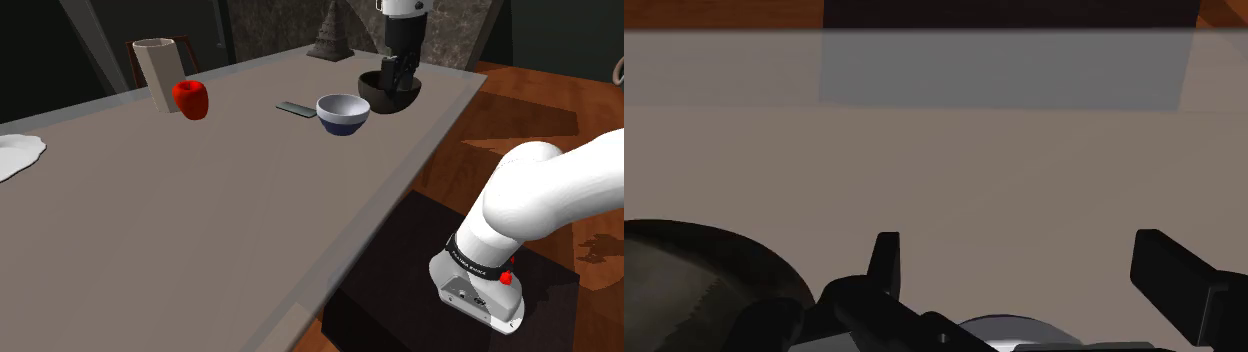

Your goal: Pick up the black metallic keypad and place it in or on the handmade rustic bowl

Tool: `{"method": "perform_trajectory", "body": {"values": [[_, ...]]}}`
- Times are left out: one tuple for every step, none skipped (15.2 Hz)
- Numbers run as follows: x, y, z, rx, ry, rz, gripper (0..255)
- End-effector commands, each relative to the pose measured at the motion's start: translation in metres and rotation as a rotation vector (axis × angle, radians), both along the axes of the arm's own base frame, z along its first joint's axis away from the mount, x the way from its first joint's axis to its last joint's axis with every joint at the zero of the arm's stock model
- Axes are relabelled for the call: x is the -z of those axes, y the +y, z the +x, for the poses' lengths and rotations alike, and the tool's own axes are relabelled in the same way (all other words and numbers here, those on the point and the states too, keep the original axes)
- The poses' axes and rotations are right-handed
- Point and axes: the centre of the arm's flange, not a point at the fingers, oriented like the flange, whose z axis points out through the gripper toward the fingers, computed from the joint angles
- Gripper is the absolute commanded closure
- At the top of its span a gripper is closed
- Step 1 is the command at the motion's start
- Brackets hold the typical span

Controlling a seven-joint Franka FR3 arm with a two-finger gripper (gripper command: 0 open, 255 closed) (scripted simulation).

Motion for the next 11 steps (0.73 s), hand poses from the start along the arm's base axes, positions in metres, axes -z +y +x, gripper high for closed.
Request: {"method": "perform_trajectory", "body": {"values": [[0.0,0.0,0.0,0.0,0.0,0.0,0],[0.004,0.001,0.012,0.001,-0.002,0.005,0],[0.007,0.002,0.025,0.001,-0.004,0.009,0],[0.011,0.002,0.037,0.002,-0.006,0.014,0],[0.015,0.003,0.049,0.003,-0.008,0.019,0],[0.018,0.004,0.061,0.003,-0.01,0.024,0],[0.022,0.005,0.074,0.004,-0.012,0.028,0],[0.026,0.005,0.086,0.005,-0.014,0.033,0],[0.029,0.006,0.098,0.005,-0.016,0.038,0],[0.033,0.007,0.111,0.006,-0.017,0.043,0],[0.036,0.008,0.123,0.007,-0.019,0.047,0]]}}
